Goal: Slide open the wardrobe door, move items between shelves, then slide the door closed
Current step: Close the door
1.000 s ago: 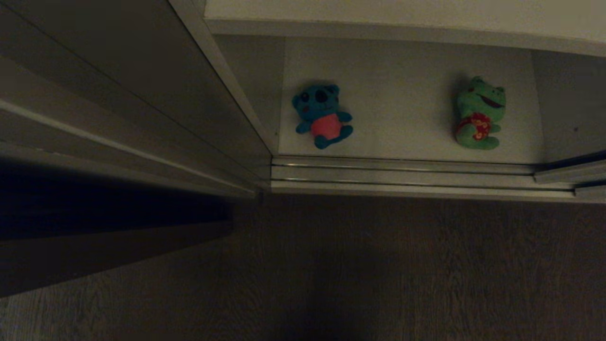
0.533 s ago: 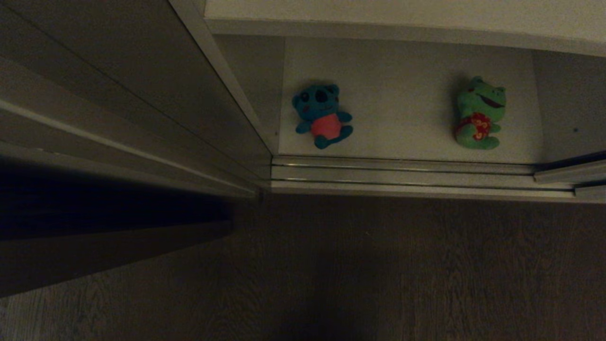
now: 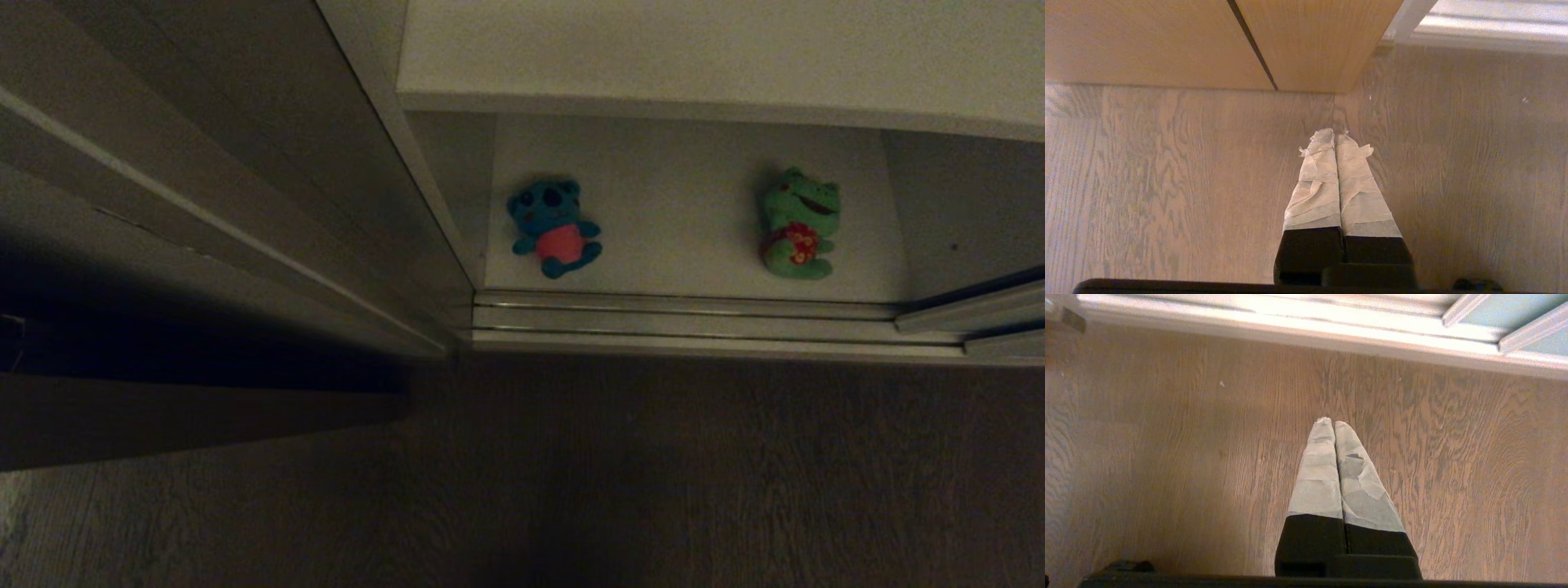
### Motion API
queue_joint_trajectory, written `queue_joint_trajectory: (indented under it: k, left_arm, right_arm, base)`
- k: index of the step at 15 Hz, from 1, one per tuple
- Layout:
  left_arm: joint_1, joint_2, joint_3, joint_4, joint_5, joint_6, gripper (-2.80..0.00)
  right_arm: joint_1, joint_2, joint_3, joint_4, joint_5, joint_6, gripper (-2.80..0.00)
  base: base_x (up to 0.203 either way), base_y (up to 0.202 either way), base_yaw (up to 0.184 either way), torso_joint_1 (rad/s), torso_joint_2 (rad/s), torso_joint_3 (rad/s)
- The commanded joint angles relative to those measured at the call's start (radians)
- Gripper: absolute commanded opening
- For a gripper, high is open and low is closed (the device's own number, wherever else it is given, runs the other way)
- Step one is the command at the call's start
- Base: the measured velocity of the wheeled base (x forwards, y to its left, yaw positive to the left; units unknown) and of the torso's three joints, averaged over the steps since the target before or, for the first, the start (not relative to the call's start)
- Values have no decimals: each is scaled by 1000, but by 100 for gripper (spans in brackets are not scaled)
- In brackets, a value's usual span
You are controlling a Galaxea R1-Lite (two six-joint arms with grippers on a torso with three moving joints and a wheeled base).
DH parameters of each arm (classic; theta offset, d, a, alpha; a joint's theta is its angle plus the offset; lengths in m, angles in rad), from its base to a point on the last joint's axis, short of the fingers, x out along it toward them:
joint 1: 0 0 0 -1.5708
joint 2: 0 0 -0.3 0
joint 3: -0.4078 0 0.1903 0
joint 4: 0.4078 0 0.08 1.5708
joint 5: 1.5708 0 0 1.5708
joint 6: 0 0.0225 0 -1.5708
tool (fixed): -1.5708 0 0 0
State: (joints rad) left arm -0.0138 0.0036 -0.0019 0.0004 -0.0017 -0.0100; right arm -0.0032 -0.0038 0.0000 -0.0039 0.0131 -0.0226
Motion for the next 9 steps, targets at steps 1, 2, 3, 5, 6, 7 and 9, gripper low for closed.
queue_joint_trajectory:
  k: [1,2,3,5,6,7,9]
  left_arm:
    - [0,1,0,0,0,-1,-280]
    - [0,1,0,0,0,-1,-280]
    - [0,1,0,0,0,-1,-280]
    - [0,1,0,0,0,-1,-280]
    - [0,1,0,0,0,-1,-280]
    - [0,1,0,0,0,-1,-280]
    - [0,1,0,0,0,-1,-280]
  right_arm:
    - [0,4,0,-1,1,0,-280]
    - [0,4,0,0,1,0,-280]
    - [0,4,0,-1,1,0,-280]
    - [0,4,0,-1,1,0,-280]
    - [0,4,0,-1,1,0,-280]
    - [0,4,0,-1,1,0,-280]
    - [0,4,0,-1,1,0,-280]
  base:
    - [0,0,0,0,-2,200]
    - [0,0,0,4,1,202]
    - [0,0,0,-5,3,203]
    - [0,0,0,4,0,199]
    - [0,0,0,0,2,205]
    - [0,0,0,0,7,206]
    - [0,0,0,-4,0,203]
